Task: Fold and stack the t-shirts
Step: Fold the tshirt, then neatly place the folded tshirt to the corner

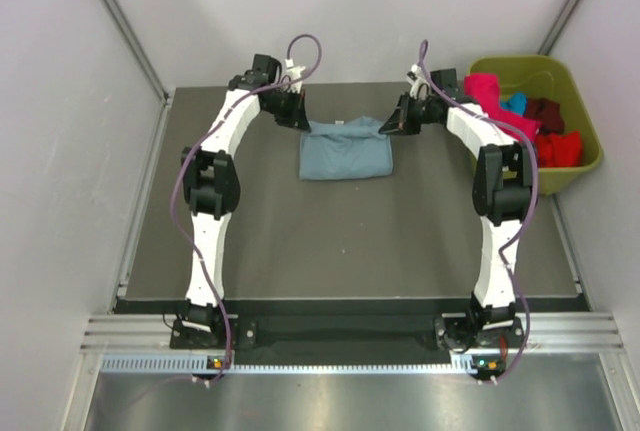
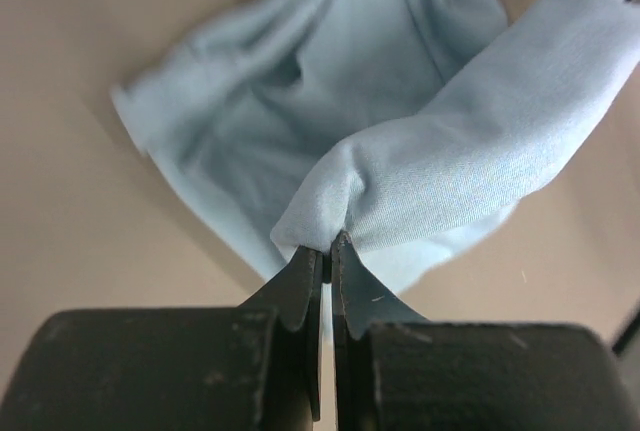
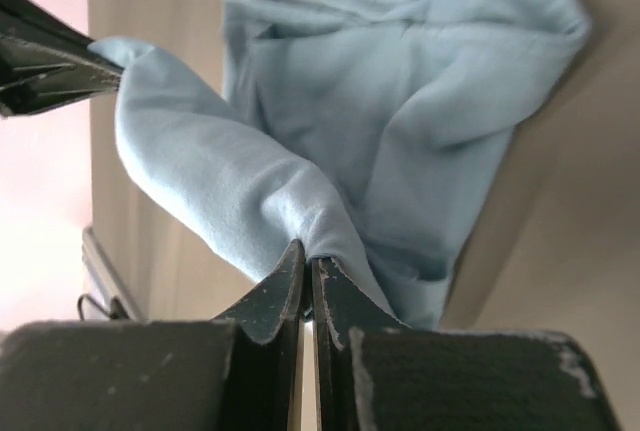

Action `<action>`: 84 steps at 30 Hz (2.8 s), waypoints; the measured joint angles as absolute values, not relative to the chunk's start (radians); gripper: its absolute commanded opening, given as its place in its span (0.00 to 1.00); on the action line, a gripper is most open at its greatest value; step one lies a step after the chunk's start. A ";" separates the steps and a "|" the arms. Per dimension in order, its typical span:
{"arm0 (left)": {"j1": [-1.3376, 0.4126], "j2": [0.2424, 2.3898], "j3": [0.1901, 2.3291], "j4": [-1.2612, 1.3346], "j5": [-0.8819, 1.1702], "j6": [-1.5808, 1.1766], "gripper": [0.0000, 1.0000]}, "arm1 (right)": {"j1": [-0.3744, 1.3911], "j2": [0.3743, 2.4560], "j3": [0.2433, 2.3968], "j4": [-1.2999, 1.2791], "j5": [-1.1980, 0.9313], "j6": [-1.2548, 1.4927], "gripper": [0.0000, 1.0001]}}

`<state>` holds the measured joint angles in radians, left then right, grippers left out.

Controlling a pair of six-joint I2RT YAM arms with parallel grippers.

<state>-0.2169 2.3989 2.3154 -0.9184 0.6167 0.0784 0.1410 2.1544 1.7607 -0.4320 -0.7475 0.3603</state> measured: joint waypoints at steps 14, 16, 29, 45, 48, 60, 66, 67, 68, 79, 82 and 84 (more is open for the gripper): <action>-0.209 2.494 2.342 -0.660 0.402 -0.059 0.64 | 0.134 2.359 1.974 -0.381 -0.650 0.351 0.84; -0.207 2.474 2.342 -0.651 0.367 -0.066 0.71 | 0.132 2.346 1.978 -0.381 -0.644 0.343 0.83; -0.084 2.336 2.143 -0.607 0.599 -0.243 0.99 | 0.153 2.221 1.954 -0.336 -0.676 0.361 0.82; -0.074 2.513 2.156 -0.580 0.772 -0.303 0.92 | 0.200 2.387 1.956 -0.333 -0.675 0.379 0.82; -0.081 2.531 2.179 -0.570 0.788 -0.305 0.91 | 0.200 2.432 1.979 -0.327 -0.687 0.383 0.82; -0.158 2.621 2.280 -0.514 0.806 -0.291 0.52 | 0.201 2.444 1.997 -0.322 -0.686 0.396 0.83; -0.170 2.644 2.280 -0.516 0.782 -0.286 0.00 | 0.203 2.444 1.997 -0.320 -0.686 0.397 0.83; -0.170 2.643 2.281 -0.516 0.776 -0.287 0.00 | 0.203 2.444 1.997 -0.319 -0.685 0.397 0.83; -0.170 2.643 2.281 -0.516 0.776 -0.287 0.00 | 0.204 2.444 1.997 -0.318 -0.684 0.397 0.82; -0.130 2.577 2.257 -0.631 0.652 -0.174 0.00 | 0.203 2.430 2.012 -0.324 -0.668 0.355 0.83; -0.064 2.525 2.220 -0.685 0.608 -0.117 0.00 | 0.196 2.406 2.013 -0.326 -0.652 0.338 0.84; -0.011 2.500 2.205 -0.714 0.584 -0.085 0.00 | 0.191 2.389 2.013 -0.326 -0.646 0.331 0.84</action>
